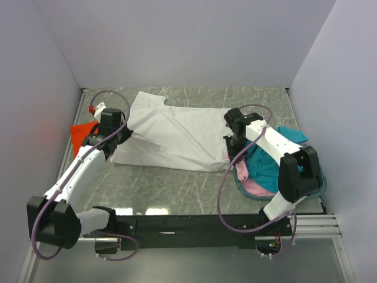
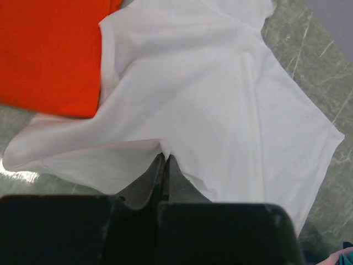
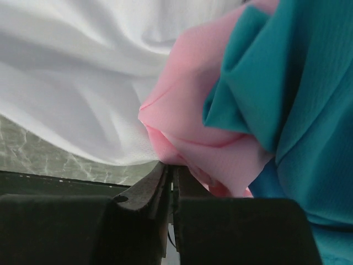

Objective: Fold and stack the t-shirts
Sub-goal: Fold the tshirt

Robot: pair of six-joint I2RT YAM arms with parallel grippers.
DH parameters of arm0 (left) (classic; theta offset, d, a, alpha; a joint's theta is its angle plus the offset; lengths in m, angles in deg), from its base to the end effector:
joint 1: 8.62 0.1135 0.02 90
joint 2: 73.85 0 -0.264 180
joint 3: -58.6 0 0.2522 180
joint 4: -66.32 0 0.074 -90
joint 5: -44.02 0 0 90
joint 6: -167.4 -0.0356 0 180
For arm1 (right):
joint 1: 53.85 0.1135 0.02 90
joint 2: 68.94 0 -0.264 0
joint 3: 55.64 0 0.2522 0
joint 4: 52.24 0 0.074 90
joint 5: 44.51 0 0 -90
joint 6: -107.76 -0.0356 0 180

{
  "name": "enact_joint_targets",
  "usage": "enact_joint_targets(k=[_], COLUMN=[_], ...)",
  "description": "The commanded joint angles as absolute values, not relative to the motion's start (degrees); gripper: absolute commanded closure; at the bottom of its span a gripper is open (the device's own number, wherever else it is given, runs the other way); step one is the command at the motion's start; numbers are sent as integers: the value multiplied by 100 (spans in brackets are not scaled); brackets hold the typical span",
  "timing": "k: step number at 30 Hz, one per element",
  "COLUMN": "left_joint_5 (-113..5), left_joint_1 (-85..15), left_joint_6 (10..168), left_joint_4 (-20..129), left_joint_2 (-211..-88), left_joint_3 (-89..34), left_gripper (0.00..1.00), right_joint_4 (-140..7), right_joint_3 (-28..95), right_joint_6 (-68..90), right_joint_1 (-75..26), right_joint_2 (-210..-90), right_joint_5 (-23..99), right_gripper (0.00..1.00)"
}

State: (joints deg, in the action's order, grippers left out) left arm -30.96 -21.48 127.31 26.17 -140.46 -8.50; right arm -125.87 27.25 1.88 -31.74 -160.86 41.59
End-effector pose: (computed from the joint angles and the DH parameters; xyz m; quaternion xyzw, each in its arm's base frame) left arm 0.2466 -0.0468 0.2888 -0.3378 0.8331 -0.1186 0.4216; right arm 0.2695 0.1121 0.2291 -0.0564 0.9958 0.0529 0.0494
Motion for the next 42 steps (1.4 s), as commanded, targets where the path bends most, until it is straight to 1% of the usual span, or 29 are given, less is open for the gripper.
enact_joint_targets(k=[1, 17, 23, 25, 26, 27, 28, 29, 30, 32, 33, 35, 39, 42], left_joint_5=[-3315, -3579, -3632, -3571, -3457, -3412, -3368, -3290, -3263, -3227, -3175, -3131, -3165, -3314], left_joint_1=[-2031, -1732, -1688, -1679, -1670, -1662, -1662, -1644, -1644, -1644, -1644, -1644, -1609, -1521], left_joint_6=[12179, 11932, 11888, 11932, 12002, 12029, 12055, 12073, 12099, 12091, 12082, 12082, 12117, 12240], left_joint_4=[3164, 3586, 3648, 3613, 3604, 3578, 3560, 3543, 3508, 3507, 3490, 3385, 3253, 3235], left_joint_2=[-14284, -15136, -15532, -15637, -15664, -15673, -15699, -15717, -15717, -15664, -15647, -15577, -15427, -15156], left_joint_3=[-1290, -1589, -1835, -1931, -1967, -2002, -2081, -2125, -2169, -2248, -2257, -2283, -2047, -1565], left_gripper=[100, 100, 100, 100, 91, 79, 64, 37, 29, 21, 19, 16, 13, 13], right_joint_4=[-12699, -12647, -12594, -12559, -12533, -12524, -12480, -12453, -12418, -12330, -12304, -12199, -12102, -12049], right_joint_3=[3124, 3625, 3801, 3845, 3880, 3907, 3933, 3977, 4003, 4100, 4126, 4179, 4171, 4109], right_joint_6=[370, 422, 352, 326, 291, 273, 255, 212, 177, 106, 80, 18, -17, -26], right_joint_1=[-3284, -3504, -3530, -3539, -3548, -3548, -3557, -3557, -3557, -3548, -3548, -3548, -3460, -3311], right_joint_2=[-16246, -16755, -16931, -16958, -16958, -16949, -16932, -16923, -16862, -16765, -16669, -16545, -16221, -16053], right_joint_5=[4215, 4172, 4128, 4145, 4136, 4128, 4110, 4093, 4066, 4049, 4040, 4014, 4039, 4119], right_gripper=[92, 92, 89, 86, 83, 68, 59, 52, 41, 36, 33, 31, 31, 30])
